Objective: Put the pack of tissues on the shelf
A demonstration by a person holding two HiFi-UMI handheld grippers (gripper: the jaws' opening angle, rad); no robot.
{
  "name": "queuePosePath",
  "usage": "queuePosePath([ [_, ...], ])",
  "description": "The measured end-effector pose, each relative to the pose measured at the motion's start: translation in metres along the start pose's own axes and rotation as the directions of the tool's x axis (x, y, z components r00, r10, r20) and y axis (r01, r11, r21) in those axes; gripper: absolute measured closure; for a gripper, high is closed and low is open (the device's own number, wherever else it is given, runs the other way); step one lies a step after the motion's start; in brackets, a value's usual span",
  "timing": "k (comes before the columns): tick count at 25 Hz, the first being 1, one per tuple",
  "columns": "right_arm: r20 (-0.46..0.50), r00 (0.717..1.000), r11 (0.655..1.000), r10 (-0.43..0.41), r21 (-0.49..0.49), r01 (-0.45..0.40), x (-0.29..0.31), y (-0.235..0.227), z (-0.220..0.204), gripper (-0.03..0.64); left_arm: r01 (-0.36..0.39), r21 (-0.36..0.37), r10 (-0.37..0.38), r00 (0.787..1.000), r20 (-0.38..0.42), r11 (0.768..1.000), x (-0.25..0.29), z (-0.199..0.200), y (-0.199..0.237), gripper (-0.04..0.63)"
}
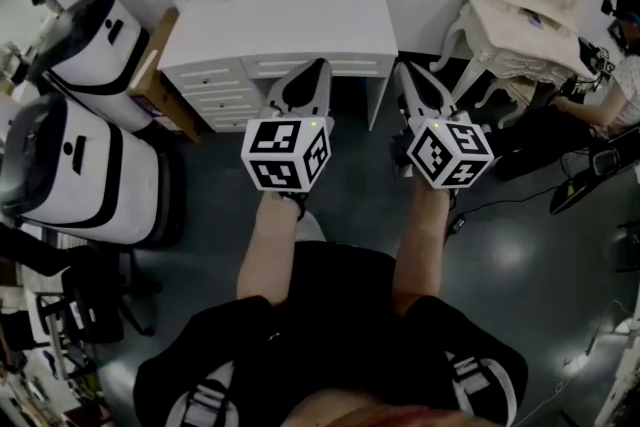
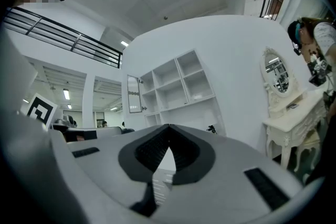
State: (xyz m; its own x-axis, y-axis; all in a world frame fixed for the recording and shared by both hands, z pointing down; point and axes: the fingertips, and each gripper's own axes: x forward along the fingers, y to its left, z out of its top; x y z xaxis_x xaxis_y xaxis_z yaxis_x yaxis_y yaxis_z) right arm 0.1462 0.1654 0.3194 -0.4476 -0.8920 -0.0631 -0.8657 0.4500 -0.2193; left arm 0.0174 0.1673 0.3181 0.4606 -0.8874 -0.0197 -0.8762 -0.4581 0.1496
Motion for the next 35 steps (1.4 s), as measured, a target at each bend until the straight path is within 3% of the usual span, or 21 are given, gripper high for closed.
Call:
queuePosePath([
  [11,-0.044,0.999,0.999,0.010,0.033,-0.008,0.029,-0.008,-0.024,0.598,-0.058,-0.039,0.057,0.997,-0.049,0.998,0.016,-0.021,0.037,0.584],
  [25,-0.117,0.993,0.997,-0.003,0.077,0.012,0.094,-0.050,-0.046,0.598,-0.040,-0.063,0.034,0.996,-0.086,0.997,0.097,-0.030,0.060,0.584],
  [30,-0.148,0.987,0.990,-0.065,0.115,0.082,0.127,-0.084,-0.068,0.598,-0.097,-0.072,0.087,0.988,-0.130,0.993,0.129,-0.045,0.102,0.584],
  [35,-0.142,0.988,0.990,-0.053,0.126,0.071,0.170,-0.096,-0.070,0.598,-0.100,-0.068,0.092,0.989,-0.119,0.993,0.164,-0.040,0.128,0.584],
])
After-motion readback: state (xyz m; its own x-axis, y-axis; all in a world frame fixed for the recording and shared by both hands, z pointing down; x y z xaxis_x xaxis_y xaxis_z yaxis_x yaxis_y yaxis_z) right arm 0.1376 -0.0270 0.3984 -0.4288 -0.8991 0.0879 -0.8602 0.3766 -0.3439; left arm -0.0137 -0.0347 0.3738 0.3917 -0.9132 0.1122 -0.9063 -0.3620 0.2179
